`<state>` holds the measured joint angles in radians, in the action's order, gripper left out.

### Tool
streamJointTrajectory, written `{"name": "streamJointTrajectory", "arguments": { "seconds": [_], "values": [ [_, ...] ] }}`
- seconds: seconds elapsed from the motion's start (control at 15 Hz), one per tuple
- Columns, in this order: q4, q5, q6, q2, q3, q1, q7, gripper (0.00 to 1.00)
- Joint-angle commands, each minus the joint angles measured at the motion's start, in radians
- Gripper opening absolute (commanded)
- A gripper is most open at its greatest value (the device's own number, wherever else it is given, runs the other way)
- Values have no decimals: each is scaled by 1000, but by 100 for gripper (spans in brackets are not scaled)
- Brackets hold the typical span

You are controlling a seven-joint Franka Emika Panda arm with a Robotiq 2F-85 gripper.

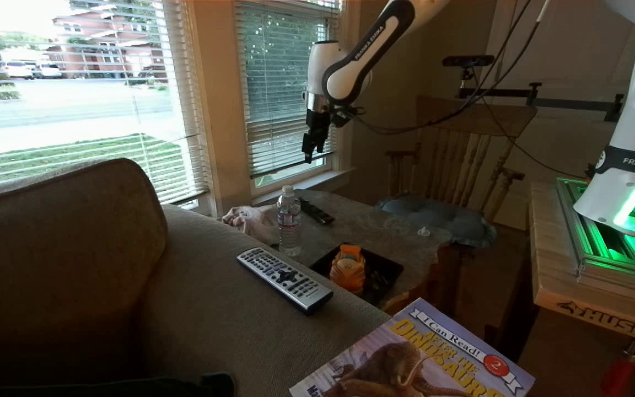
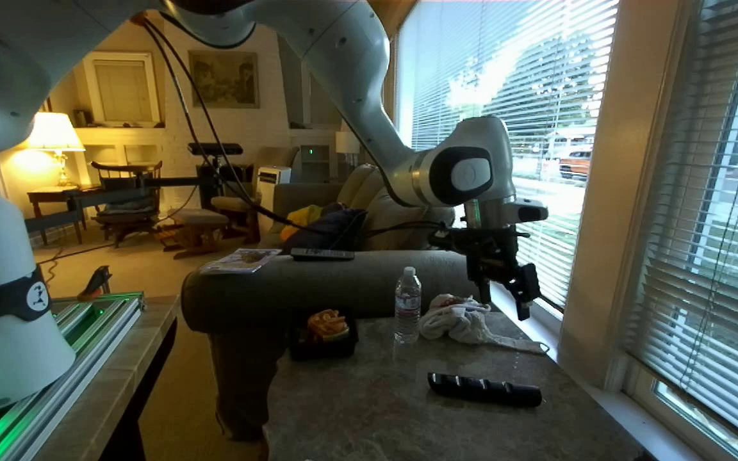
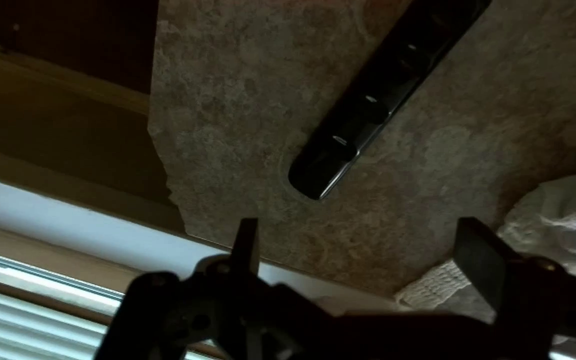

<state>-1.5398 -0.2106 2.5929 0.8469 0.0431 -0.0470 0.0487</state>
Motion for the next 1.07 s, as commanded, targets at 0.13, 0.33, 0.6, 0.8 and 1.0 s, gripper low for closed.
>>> {"name": "streamJointTrajectory", "arguments": {
  "seconds": [0.13,0.33,0.6,0.8,1.0],
  "values": [
    [1,75,81,48,32,-8,85,100],
    [3,79,83,57,35,-6,85,100],
    [29,109,94,79,36,0,129,100],
    [49,148,111,122,49,2,188,100],
    [69,194,121,160,33,21,203,100]
  ]
}}
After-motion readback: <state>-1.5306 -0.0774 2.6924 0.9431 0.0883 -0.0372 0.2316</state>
